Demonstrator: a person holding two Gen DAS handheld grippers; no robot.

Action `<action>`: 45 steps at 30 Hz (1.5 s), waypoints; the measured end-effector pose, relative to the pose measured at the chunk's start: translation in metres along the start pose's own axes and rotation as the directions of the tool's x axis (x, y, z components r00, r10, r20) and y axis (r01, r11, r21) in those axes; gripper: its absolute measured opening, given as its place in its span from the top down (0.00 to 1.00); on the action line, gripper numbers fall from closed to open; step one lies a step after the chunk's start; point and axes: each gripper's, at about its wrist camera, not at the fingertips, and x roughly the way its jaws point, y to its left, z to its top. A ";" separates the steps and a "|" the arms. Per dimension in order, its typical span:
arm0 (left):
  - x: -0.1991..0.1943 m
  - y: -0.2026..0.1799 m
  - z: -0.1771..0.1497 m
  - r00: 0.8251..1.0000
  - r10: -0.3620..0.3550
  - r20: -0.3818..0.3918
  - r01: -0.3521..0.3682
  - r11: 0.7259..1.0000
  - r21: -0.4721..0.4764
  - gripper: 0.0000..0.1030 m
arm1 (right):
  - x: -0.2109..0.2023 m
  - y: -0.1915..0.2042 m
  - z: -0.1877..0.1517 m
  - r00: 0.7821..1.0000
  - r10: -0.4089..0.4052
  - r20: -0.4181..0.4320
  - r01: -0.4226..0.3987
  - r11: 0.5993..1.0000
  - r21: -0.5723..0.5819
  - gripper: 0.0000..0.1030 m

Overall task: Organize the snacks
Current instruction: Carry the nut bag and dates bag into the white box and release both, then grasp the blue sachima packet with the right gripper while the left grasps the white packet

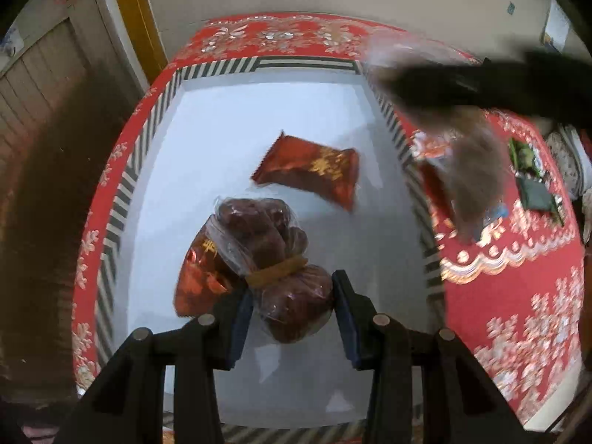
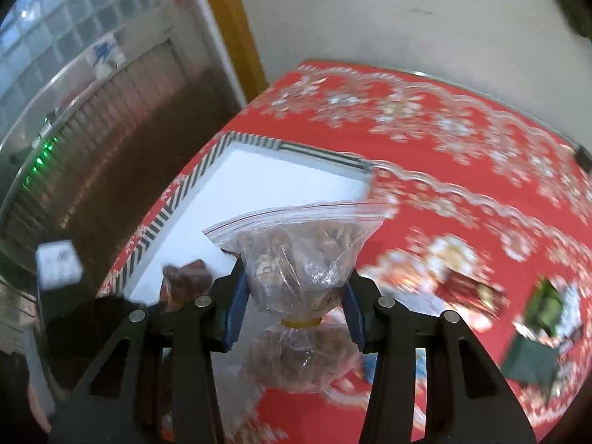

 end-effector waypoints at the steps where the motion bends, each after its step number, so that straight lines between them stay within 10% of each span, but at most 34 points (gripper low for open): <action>1: 0.001 0.001 -0.001 1.000 -0.001 0.001 0.001 1.000 0.014 0.57 | 0.010 0.005 0.006 1.000 0.001 -0.013 -0.001 1.000 -0.006 0.56; 10: 0.002 -0.002 0.000 0.999 -0.037 0.008 0.036 0.996 0.085 0.53 | 0.081 0.017 0.043 0.991 -0.024 -0.131 0.020 0.999 -0.033 0.55; 13: 0.001 0.001 0.001 1.000 -0.021 0.019 0.019 0.997 0.077 0.38 | 0.087 0.019 0.046 0.989 -0.034 -0.141 0.030 0.999 -0.026 0.39; 15: -0.001 0.003 0.001 1.000 -0.011 0.028 0.009 0.998 0.067 0.23 | 0.081 0.019 0.045 0.993 -0.020 -0.113 0.020 1.000 -0.005 0.36; 22: -0.006 0.000 0.000 0.999 0.022 0.048 -0.024 0.998 0.050 0.22 | 0.052 0.007 0.025 0.999 -0.015 -0.036 0.017 0.999 0.051 0.36; 32: -0.034 -0.037 0.004 0.989 0.015 0.149 -0.014 1.000 -0.007 0.17 | -0.025 -0.111 -0.061 0.990 -0.137 0.028 0.127 0.961 0.245 0.36; 45: -0.027 -0.065 -0.006 0.994 -0.003 0.106 0.001 1.000 0.016 0.17 | 0.009 -0.125 -0.109 0.981 0.180 -0.064 -0.138 0.898 0.419 0.36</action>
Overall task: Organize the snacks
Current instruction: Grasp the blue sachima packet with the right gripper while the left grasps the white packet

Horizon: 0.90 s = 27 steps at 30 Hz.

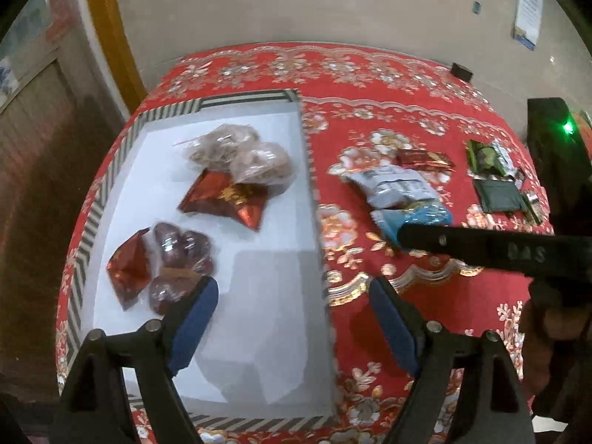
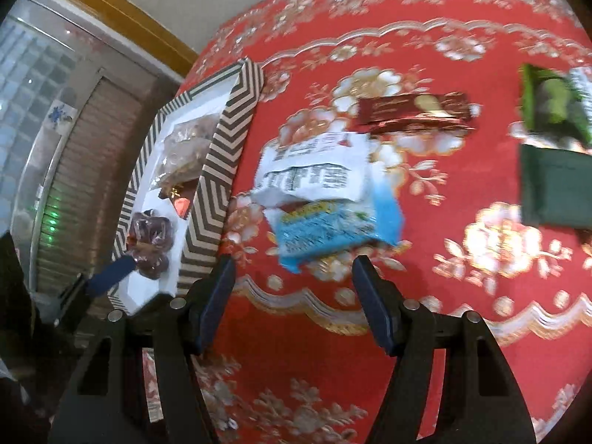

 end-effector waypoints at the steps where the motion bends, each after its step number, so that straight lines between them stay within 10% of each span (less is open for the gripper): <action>1: 0.001 0.005 0.000 1.000 0.006 -0.003 -0.006 1.000 -0.017 0.17 | 0.003 0.001 0.001 1.000 -0.010 0.001 0.010 1.000 0.001 0.36; 12: 0.009 0.018 -0.002 1.000 0.003 -0.023 -0.004 0.999 -0.053 0.17 | 0.019 0.016 0.037 0.947 -0.320 0.037 0.321 0.946 -0.052 0.37; 16: 0.007 0.012 0.003 1.000 -0.004 -0.007 0.004 0.999 -0.032 0.17 | 0.023 0.026 0.033 0.908 -0.418 0.044 0.419 0.895 -0.152 0.70; 18: 0.006 0.005 0.011 1.000 -0.009 0.011 0.009 1.000 -0.003 0.17 | 0.018 0.020 0.030 0.914 -0.402 0.050 0.405 0.901 -0.154 0.70; 23: 0.012 -0.037 0.049 0.995 -0.081 0.066 0.069 0.982 0.177 0.15 | -0.004 -0.002 0.007 0.915 -0.403 0.038 0.403 0.900 -0.166 0.71; 27: 0.046 -0.083 0.079 0.993 -0.119 -0.004 0.111 0.906 0.409 0.13 | -0.028 -0.022 -0.019 0.909 -0.417 0.026 0.415 0.896 -0.156 0.71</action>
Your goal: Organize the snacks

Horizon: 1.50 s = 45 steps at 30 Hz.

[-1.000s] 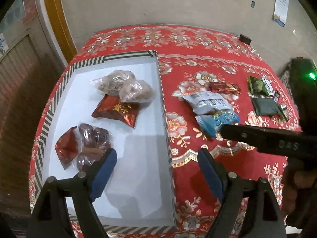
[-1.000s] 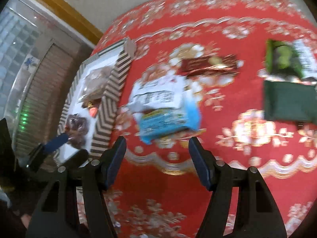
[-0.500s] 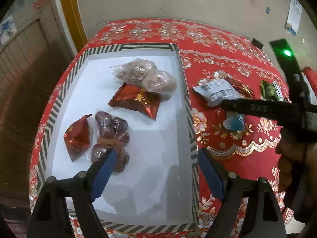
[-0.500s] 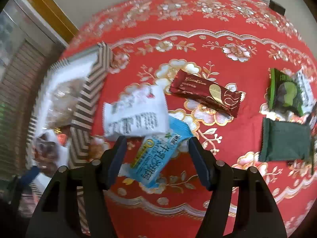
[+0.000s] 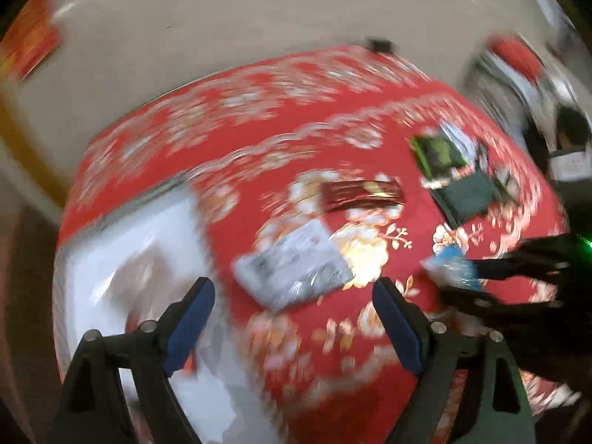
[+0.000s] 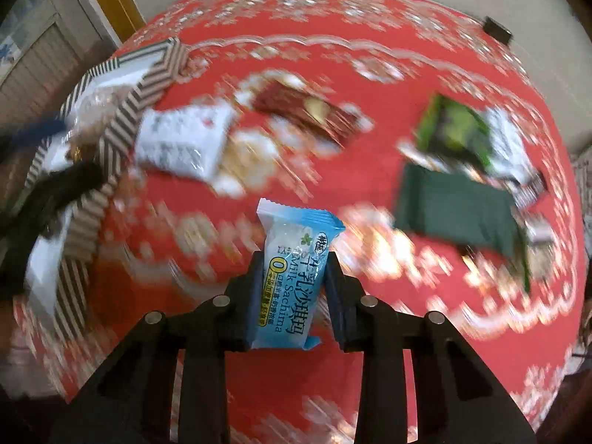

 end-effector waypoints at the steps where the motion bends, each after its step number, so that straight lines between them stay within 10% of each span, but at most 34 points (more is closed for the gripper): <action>1: 0.014 -0.002 0.009 0.998 0.019 -0.052 -0.017 1.000 0.020 0.13 | -0.005 -0.009 -0.009 1.000 -0.003 -0.001 0.003 1.000 0.007 0.71; 4: 0.047 0.001 0.026 0.983 -0.032 -0.183 0.026 0.999 -0.037 0.13 | -0.016 -0.035 -0.031 1.000 -0.009 -0.002 0.009 0.999 0.050 0.71; 8: 0.070 -0.007 0.039 0.966 0.003 -0.257 0.027 0.993 0.112 0.13 | -0.025 -0.058 -0.052 1.000 0.018 0.005 -0.018 0.995 0.103 0.71; 14: 0.064 -0.013 0.045 0.932 -0.145 -0.333 0.285 0.861 0.422 0.13 | -0.032 -0.073 -0.068 0.999 0.041 0.012 -0.042 0.992 0.122 0.71; 21: 0.082 -0.009 0.042 0.925 -0.102 -0.367 0.290 0.812 0.507 0.11 | -0.035 -0.077 -0.071 0.999 0.051 0.009 -0.052 0.991 0.120 0.71; 25: 0.079 -0.002 0.039 0.928 -0.120 -0.354 0.291 0.825 0.484 0.15 | -0.037 -0.078 -0.074 0.999 0.049 0.011 -0.050 0.991 0.122 0.71; 29: 0.071 0.008 0.027 0.923 -0.170 -0.346 0.319 0.839 0.440 0.46 | -0.035 -0.081 -0.073 0.999 0.044 0.015 -0.046 0.990 0.134 0.71; 39: 0.033 -0.064 -0.009 0.962 -0.106 -0.253 0.197 0.908 0.370 0.46 | -0.033 -0.079 -0.068 0.998 0.063 0.021 -0.065 0.991 0.119 0.71; 45: 0.011 -0.103 -0.031 0.968 -0.084 -0.238 0.116 0.986 0.123 0.46 | -0.032 -0.079 -0.067 0.997 0.070 0.024 -0.072 0.992 0.107 0.71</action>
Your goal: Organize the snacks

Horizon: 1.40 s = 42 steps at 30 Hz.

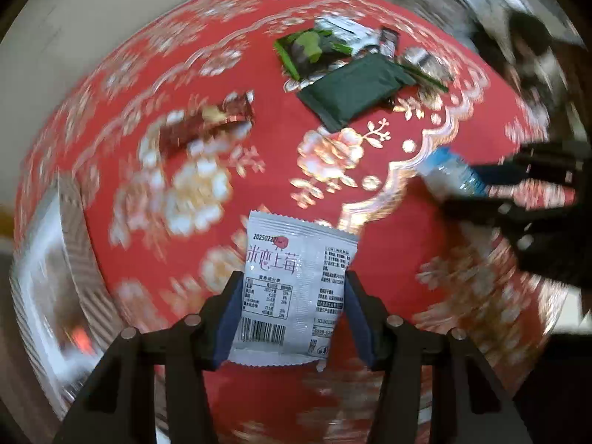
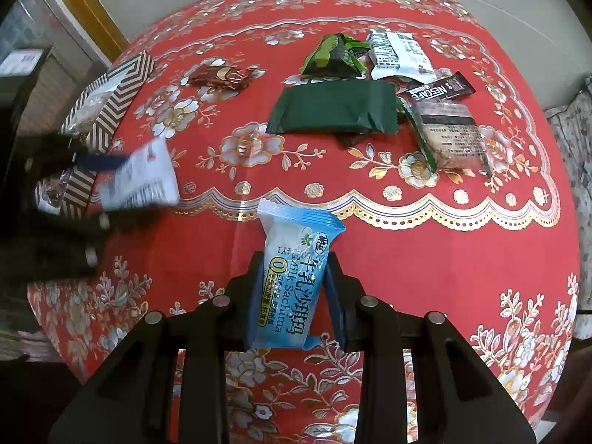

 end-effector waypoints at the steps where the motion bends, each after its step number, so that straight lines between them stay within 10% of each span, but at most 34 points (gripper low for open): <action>1: 0.003 -0.006 -0.001 1.000 0.015 -0.010 -0.015 0.999 -0.044 0.46 | 0.000 0.000 0.000 1.000 0.001 0.000 -0.001 1.000 -0.003 0.71; 15: -0.003 0.002 -0.034 0.999 0.031 -0.035 -0.040 0.955 -0.295 0.46 | 0.000 0.002 0.000 1.000 0.018 -0.012 -0.019 0.999 -0.048 0.71; 42: -0.008 0.004 -0.035 1.000 -0.021 -0.011 0.017 0.965 -0.263 0.46 | -0.012 0.013 -0.002 1.000 0.000 0.015 0.001 0.999 -0.035 0.71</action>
